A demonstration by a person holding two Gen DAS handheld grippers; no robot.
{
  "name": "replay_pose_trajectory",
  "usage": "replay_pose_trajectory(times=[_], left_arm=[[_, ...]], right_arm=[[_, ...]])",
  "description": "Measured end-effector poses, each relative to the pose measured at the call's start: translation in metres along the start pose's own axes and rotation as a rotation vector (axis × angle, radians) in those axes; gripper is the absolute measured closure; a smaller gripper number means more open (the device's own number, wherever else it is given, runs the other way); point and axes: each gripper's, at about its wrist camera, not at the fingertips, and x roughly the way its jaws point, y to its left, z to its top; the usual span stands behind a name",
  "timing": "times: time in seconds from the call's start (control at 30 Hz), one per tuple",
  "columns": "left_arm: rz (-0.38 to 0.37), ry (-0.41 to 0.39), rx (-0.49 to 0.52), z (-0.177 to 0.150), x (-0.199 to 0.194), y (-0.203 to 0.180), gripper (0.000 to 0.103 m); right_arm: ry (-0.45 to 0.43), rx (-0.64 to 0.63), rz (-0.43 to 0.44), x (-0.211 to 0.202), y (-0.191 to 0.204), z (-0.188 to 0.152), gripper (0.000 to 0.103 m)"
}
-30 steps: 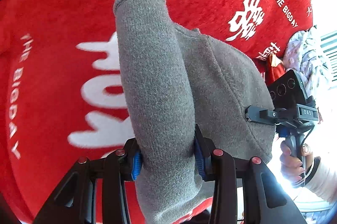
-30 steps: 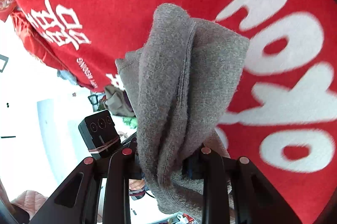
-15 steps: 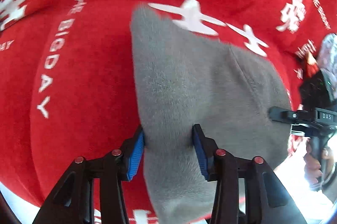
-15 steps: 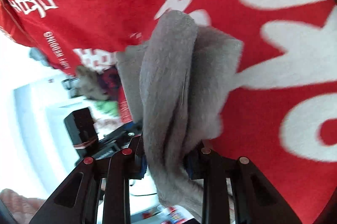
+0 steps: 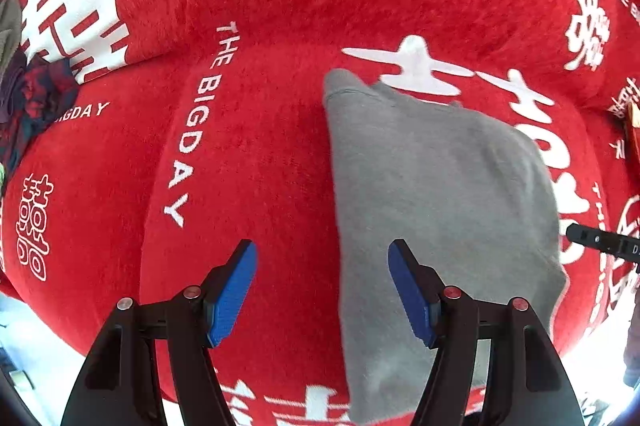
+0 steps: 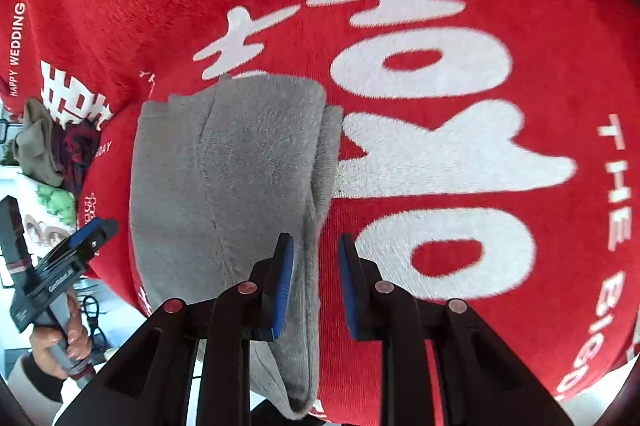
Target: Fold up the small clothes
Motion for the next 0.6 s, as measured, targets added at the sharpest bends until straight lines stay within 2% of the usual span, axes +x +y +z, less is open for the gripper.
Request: replay_pose_trajectory(times=[0.03, 0.17, 0.23, 0.3, 0.37, 0.4, 0.43, 0.6], left_arm=[[0.001, 0.002, 0.004, -0.003, -0.003, -0.004, 0.034], [-0.002, 0.043, 0.002, -0.016, 0.003, -0.018, 0.034], [0.019, 0.078, 0.005, -0.024, 0.017, -0.023, 0.034], [0.025, 0.099, 0.000, -0.030, 0.028, -0.024, 0.034], [0.006, 0.102, -0.026, -0.036, 0.035, -0.020, 0.034], [-0.004, 0.099, -0.036, -0.037, 0.035, -0.019, 0.034], [-0.008, 0.101, -0.040, -0.037, 0.035, -0.019, 0.034], [0.003, 0.106, -0.018, -0.037, 0.031, -0.022, 0.034]], right_arm=[[-0.006, -0.007, 0.012, -0.006, 0.003, -0.003, 0.088], [-0.005, -0.082, 0.047, -0.014, 0.035, -0.014, 0.089], [0.011, -0.136, 0.038, -0.010, 0.052, -0.024, 0.089], [0.041, -0.179, -0.007, 0.007, 0.061, -0.031, 0.089], [0.065, -0.193, -0.062, 0.027, 0.058, -0.038, 0.089], [0.076, -0.189, -0.080, 0.035, 0.053, -0.040, 0.096], [0.075, -0.171, -0.074, 0.040, 0.045, -0.043, 0.101], [0.066, -0.110, -0.037, 0.031, 0.034, -0.045, 0.103]])
